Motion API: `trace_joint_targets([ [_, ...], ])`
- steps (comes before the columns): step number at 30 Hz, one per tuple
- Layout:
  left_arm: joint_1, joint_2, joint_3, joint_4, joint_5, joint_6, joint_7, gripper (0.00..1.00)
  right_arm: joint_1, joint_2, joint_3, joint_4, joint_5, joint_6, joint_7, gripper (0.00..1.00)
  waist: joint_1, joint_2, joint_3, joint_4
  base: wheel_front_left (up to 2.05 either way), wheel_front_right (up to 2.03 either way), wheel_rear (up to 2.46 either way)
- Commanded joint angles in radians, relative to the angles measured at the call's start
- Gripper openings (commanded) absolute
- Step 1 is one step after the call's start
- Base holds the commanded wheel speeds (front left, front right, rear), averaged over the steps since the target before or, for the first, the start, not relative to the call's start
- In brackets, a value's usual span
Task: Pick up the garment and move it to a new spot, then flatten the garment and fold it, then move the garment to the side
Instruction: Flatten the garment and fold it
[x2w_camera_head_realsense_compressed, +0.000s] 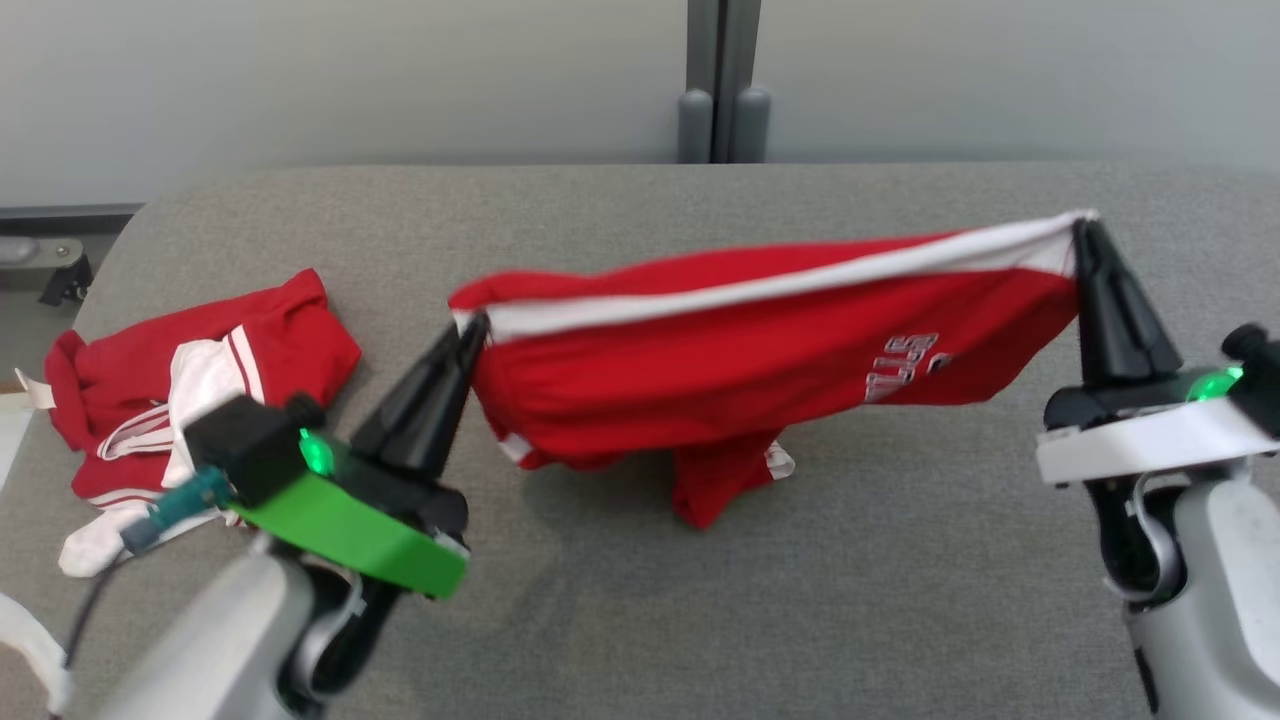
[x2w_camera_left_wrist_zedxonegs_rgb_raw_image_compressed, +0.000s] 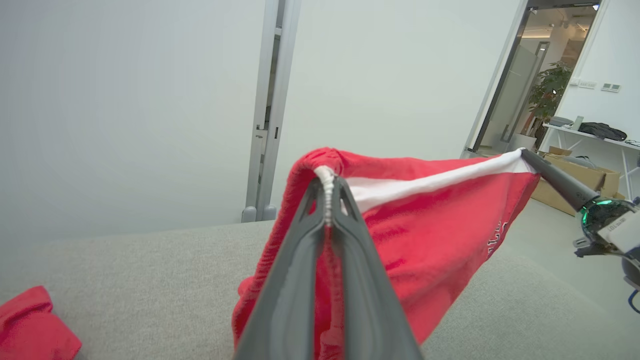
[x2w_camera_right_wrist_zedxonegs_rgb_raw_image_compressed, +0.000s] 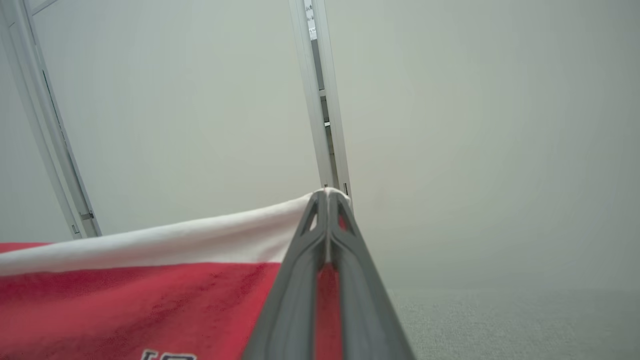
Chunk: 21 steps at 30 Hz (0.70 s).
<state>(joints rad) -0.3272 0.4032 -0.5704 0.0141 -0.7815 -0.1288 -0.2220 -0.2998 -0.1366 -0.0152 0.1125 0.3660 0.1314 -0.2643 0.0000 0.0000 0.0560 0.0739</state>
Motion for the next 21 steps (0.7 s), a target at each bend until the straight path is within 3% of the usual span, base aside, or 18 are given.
trace_joint_targets([
  [1,-0.058,0.033,0.005,-0.029,-0.013,-0.003,0.028,0.00,-0.026,-0.022,-0.002,-0.028,0.013,-0.001,0.000,0.00,0.0000,0.0000,-0.020,-0.019,0.00,0.00,0.00],
  [4,-0.189,0.083,0.021,-0.085,-0.046,-0.003,0.105,0.00,-0.099,-0.068,0.004,-0.087,0.034,-0.001,0.003,0.00,0.0000,0.0000,-0.010,-0.040,0.00,0.00,0.00],
  [10,-0.396,0.074,0.058,-0.057,-0.150,0.000,0.236,0.00,-0.285,-0.132,0.031,-0.137,0.019,-0.001,0.077,0.00,0.0000,0.0000,0.060,-0.087,0.00,0.00,0.00],
  [14,-0.514,0.035,0.067,0.038,-0.200,0.000,0.282,0.00,-0.436,-0.153,0.062,-0.071,-0.017,-0.001,0.110,0.00,0.0000,0.0000,0.141,-0.117,0.00,0.00,0.00],
  [21,-0.699,-0.017,0.079,0.242,-0.147,-0.001,0.185,0.00,-0.691,-0.132,0.077,0.131,-0.110,-0.001,0.037,0.00,0.0000,0.0000,0.249,-0.154,0.00,0.00,0.00],
])
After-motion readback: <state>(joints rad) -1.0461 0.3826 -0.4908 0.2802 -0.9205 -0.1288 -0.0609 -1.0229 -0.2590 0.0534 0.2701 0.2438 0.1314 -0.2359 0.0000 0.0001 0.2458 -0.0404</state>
